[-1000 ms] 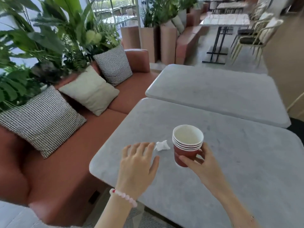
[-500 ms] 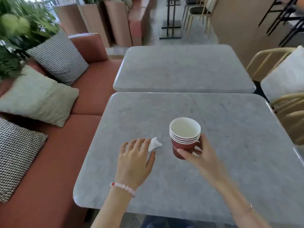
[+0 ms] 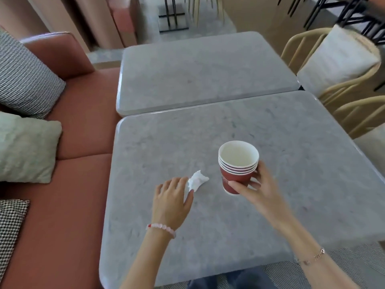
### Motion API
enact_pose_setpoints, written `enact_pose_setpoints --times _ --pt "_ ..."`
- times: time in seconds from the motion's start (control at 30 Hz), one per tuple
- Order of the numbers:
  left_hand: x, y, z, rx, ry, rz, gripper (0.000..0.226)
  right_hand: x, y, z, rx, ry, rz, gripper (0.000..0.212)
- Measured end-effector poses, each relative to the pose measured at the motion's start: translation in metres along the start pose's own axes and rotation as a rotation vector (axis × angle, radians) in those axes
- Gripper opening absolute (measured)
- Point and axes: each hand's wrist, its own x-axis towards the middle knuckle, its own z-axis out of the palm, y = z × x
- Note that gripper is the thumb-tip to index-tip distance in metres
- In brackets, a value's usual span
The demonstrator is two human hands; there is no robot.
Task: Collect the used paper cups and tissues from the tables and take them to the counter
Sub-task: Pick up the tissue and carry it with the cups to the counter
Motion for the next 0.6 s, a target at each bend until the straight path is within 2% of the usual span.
enact_pose_setpoints --times 0.17,0.47,0.6 --pt "0.016 -0.017 0.033 -0.120 -0.097 -0.065 0.041 -0.003 0.005 0.003 -0.001 0.076 0.034 0.055" --pt "0.037 -0.019 0.061 -0.224 -0.145 -0.045 0.050 -0.012 0.006 0.008 -0.022 0.148 0.084 0.056" --pt "0.041 -0.018 0.069 -0.210 -0.184 -0.021 0.046 -0.015 0.006 0.006 -0.022 0.176 0.092 0.057"
